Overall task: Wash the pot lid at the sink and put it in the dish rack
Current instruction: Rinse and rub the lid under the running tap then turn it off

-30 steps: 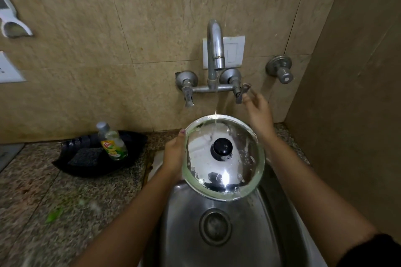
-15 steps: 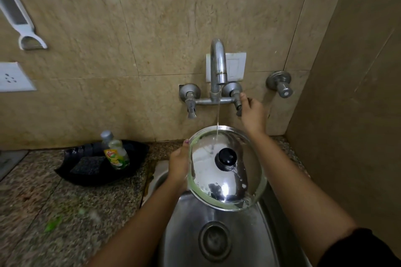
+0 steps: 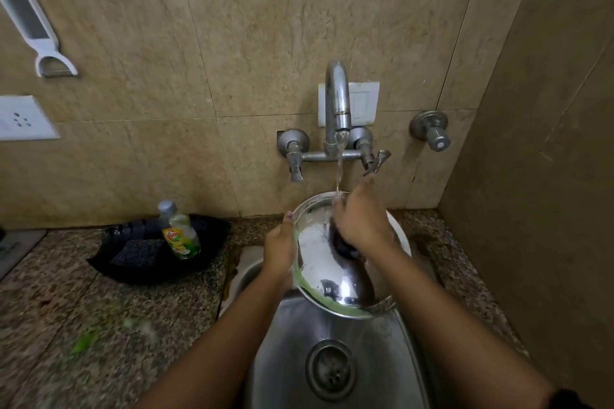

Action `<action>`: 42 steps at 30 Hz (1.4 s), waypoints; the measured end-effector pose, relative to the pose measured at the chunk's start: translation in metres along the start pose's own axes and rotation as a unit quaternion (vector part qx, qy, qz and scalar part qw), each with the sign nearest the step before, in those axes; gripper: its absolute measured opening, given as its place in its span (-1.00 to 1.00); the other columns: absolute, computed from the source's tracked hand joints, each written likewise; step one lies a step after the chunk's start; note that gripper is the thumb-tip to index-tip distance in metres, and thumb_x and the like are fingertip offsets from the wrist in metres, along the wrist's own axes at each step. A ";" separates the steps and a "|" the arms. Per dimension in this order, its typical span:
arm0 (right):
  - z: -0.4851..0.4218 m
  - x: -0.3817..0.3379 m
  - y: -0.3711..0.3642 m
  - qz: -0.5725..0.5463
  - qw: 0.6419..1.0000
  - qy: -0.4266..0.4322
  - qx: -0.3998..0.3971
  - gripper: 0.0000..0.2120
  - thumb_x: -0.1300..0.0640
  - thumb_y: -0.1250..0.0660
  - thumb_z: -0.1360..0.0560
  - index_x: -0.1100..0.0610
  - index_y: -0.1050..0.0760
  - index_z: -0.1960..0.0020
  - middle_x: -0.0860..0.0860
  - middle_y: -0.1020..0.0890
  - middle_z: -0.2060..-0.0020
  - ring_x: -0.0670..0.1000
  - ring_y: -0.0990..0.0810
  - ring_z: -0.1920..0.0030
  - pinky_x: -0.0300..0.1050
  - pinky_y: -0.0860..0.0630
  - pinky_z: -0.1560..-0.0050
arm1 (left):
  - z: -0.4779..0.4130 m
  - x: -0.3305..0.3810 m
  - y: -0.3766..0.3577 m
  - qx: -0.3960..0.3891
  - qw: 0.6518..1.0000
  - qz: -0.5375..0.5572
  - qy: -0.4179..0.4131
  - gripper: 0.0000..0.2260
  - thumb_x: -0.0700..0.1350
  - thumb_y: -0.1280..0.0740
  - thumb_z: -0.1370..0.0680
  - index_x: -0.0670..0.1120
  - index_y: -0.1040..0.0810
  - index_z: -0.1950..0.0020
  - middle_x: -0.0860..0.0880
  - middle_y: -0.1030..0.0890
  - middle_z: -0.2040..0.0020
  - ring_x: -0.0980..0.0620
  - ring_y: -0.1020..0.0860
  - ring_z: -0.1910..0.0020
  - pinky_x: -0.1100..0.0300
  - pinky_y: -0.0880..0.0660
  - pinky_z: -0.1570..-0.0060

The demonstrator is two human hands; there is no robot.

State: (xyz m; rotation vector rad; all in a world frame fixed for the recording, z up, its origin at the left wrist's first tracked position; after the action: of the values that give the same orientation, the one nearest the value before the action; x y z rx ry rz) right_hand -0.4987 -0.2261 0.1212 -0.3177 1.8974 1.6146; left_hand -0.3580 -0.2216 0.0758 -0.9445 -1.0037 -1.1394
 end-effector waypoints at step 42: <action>-0.032 0.042 -0.017 -0.014 0.946 0.293 -0.136 -0.64 -0.06 -0.15 -0.61 -0.07 -0.39 -0.39 -0.07 -0.19 -0.52 -0.10 -0.02 -0.52 0.09 0.05 -0.49 | -0.012 -0.006 0.022 -0.030 0.999 -0.026 -0.027 -0.67 0.06 -0.25 -0.58 -0.14 -0.56 0.23 -0.18 -0.50 0.31 -0.05 -0.45 0.37 0.18 -0.37 0.37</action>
State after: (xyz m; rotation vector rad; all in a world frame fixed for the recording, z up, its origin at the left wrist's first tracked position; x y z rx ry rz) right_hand -0.5312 -0.2515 0.0842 -1.0346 2.0561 1.9094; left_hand -0.3356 -0.2279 0.0653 -1.0061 -1.0479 -1.1992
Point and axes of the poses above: each hand's wrist, its own z-axis away from the middle knuckle, its own y-axis out of the back of the hand, x = y × z, the point moved 2 cm from there along -z, towards the middle knuckle
